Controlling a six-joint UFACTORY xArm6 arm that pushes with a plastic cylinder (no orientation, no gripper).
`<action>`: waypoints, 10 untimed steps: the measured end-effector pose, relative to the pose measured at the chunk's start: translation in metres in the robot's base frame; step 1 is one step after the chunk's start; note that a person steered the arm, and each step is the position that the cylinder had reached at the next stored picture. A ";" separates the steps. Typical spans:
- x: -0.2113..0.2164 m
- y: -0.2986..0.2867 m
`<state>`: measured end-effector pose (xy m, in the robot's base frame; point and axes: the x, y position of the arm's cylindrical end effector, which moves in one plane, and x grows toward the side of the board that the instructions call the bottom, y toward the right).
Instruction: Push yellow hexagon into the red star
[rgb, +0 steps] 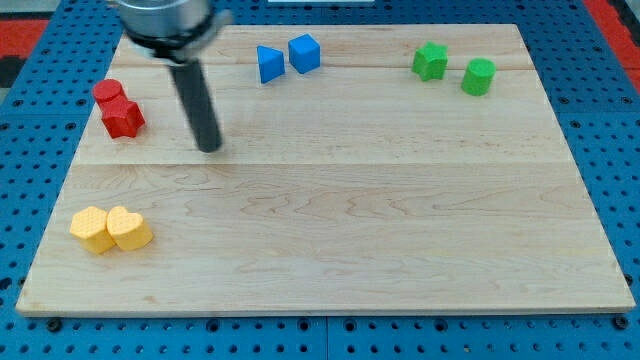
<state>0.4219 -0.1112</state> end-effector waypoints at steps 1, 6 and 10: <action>0.067 0.008; 0.099 -0.119; -0.024 -0.075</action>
<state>0.3982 -0.1859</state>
